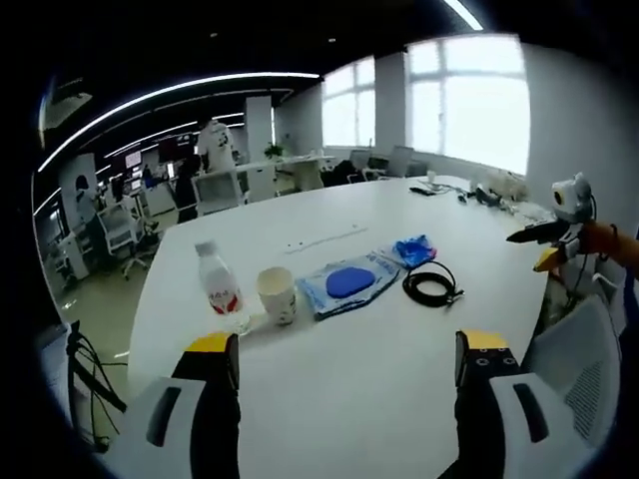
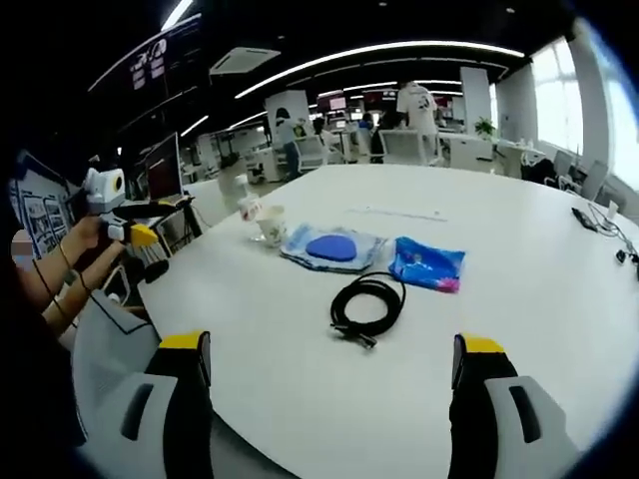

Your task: Arrange the tabletop items into an orderly group along one side of the table until the central work area is clear of visible clutter.

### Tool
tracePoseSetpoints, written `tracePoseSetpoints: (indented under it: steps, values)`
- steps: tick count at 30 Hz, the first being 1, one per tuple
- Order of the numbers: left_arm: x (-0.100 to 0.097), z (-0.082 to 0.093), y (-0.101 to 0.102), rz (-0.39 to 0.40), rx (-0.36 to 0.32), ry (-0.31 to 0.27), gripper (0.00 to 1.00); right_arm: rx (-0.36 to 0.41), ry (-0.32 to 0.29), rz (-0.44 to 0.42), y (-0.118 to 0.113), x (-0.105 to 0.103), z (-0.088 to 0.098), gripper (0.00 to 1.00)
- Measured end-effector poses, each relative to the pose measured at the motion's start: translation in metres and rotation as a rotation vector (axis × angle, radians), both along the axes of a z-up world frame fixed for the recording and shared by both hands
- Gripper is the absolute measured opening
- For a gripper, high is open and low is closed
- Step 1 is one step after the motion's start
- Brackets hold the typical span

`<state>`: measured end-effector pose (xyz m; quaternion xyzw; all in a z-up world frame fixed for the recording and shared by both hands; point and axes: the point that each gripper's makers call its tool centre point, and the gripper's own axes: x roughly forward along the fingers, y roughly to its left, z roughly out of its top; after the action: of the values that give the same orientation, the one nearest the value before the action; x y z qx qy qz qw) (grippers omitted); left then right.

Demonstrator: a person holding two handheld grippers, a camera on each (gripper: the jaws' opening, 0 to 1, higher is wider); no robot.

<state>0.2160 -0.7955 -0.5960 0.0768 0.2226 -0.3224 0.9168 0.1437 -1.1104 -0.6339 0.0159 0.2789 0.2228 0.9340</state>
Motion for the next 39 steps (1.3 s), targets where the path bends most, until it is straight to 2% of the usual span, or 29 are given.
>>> tracePoseSetpoints:
  steps: [3, 11, 22, 29, 39]
  values:
    - [-0.004, -0.003, 0.001, 0.011, 0.006, -0.002, 0.88, -0.030, -0.024, -0.004, -0.004, -0.002, 0.000, 1.00]
    - [-0.011, -0.006, 0.001, 0.029, -0.012, -0.002, 0.87, -0.054, -0.019, -0.011, -0.009, 0.001, -0.001, 0.99]
    - [-0.015, -0.012, 0.008, 0.051, -0.016, 0.015, 0.86, -0.018, -0.024, -0.035, -0.007, 0.000, 0.000, 0.98]
    - [-0.018, -0.014, 0.006, 0.043, -0.017, 0.022, 0.86, -0.059, -0.007, -0.029, -0.009, -0.005, -0.006, 0.98]
    - [-0.019, -0.018, 0.006, 0.046, -0.030, 0.027, 0.86, -0.059, -0.011, -0.031, -0.009, -0.006, -0.006, 0.98]
